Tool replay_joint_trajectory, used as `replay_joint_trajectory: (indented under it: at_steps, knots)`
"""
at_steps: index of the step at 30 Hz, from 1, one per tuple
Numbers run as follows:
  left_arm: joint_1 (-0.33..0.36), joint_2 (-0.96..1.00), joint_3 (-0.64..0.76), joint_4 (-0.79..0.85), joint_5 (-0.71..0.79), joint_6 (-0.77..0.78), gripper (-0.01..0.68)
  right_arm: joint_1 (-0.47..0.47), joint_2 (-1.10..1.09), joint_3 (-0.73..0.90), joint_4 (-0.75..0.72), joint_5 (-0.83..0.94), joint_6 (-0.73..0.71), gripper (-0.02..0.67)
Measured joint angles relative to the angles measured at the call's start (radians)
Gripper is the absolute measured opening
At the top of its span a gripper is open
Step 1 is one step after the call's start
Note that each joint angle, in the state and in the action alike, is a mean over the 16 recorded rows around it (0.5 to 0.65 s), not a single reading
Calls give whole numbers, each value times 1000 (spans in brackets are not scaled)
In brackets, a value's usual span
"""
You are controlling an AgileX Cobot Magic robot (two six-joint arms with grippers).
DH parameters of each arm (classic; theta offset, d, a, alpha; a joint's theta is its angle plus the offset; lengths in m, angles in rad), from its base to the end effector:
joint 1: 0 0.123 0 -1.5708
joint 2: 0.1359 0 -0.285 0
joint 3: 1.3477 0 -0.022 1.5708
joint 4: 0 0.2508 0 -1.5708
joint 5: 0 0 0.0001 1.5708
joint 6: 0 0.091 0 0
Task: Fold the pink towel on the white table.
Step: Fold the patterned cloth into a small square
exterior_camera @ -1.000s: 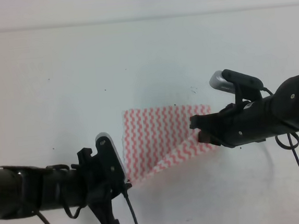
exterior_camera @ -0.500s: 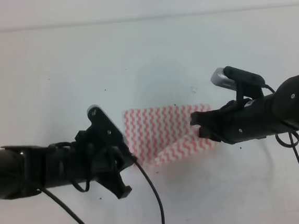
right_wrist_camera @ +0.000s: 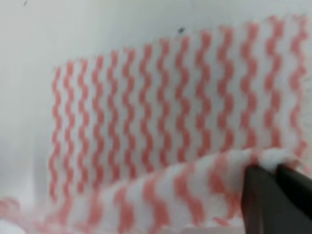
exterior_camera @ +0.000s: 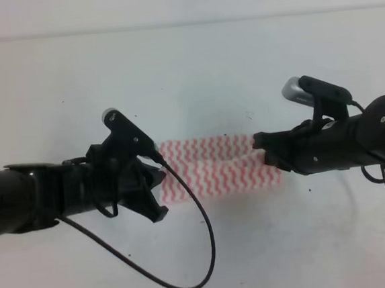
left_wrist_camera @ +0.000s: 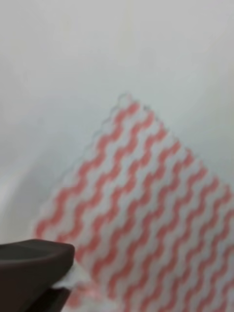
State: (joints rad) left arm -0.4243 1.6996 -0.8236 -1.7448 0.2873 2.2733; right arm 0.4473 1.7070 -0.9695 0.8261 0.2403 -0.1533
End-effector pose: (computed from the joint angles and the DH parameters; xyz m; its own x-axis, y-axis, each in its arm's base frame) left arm 0.2917 -0.1597 0.1769 -0.2410 0.6335 -0.7352 0.8113 0.5473 0.2057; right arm 0.3095 0.1662 0.1980 -0.8457 0.2623 -0.4647 -0.0212 0.8537 0.5204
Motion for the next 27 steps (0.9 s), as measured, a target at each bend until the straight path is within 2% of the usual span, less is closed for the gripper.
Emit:
replay_joint_trajectory:
  at_steps: [15,27]
  knots:
    - [0,65,-111,0,-41,-63,-5,-27,33,-59,-6,20,-4,-16]
    - [0,115,-137,0,-51,-72,-5,-35,113,-135,-12,52,-6,-17]
